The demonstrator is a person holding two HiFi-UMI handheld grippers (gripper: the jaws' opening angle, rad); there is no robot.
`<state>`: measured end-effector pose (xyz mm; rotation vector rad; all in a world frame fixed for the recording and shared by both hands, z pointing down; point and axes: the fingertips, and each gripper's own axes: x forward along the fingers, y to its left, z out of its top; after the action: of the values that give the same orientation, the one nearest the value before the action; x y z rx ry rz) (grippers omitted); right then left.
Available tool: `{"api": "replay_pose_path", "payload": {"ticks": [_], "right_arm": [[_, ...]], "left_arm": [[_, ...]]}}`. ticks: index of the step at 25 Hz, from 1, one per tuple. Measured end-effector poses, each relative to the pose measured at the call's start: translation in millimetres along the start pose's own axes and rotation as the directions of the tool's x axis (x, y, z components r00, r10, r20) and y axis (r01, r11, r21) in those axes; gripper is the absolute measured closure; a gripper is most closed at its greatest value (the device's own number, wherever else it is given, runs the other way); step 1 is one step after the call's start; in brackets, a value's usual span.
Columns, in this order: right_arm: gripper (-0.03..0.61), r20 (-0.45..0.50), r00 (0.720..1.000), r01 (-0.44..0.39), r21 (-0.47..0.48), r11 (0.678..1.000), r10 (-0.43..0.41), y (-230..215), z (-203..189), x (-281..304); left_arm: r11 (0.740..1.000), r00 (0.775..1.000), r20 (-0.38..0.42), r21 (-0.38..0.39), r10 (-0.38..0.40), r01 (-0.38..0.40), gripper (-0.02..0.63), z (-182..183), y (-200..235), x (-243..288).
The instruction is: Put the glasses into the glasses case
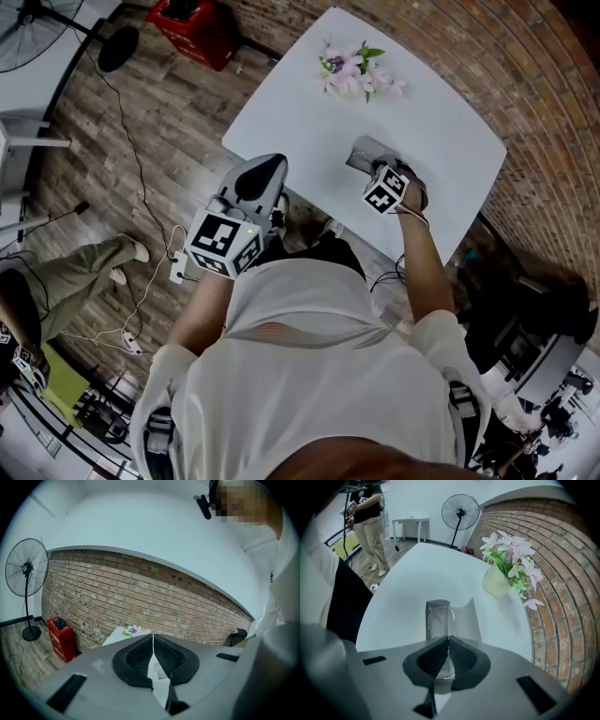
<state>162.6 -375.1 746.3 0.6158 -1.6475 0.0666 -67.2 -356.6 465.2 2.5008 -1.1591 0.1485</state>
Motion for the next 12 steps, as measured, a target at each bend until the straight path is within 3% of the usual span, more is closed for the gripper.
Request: {"api": "replay_pose_path", "payload": {"ticks": [3, 5, 7, 10, 12], "right_arm": [[0.508, 0.013, 1.000, 0.003, 0.013, 1.000, -0.004, -2, 1, -2], [0.435, 0.024, 1.000, 0.010, 0.024, 1.000, -0.010, -6, 2, -7], [0.422, 0.043, 0.999, 0.022, 0.050, 0.998, -0.024, -13, 2, -17], [0.430, 0.127, 0.989, 0.053, 0.163, 0.985, -0.074, -31, 7, -49], [0.463, 0.199, 0.971, 0.073, 0.272, 0.960, -0.130, -49, 10, -78]], "left_arm": [[1.000, 1.000, 0.006, 0.000, 0.008, -0.008, 0.595, 5, 10, 1], [1.000, 1.000, 0.013, 0.003, 0.013, -0.013, 0.595, 9, 16, 3], [1.000, 1.000, 0.022, 0.006, 0.015, -0.015, 0.595, 14, 20, 5], [1.000, 0.999, 0.036, 0.010, 0.013, -0.013, 0.595, 23, 24, 9], [1.000, 0.999, 0.048, 0.015, 0.004, -0.005, 0.595, 30, 25, 14]]}}
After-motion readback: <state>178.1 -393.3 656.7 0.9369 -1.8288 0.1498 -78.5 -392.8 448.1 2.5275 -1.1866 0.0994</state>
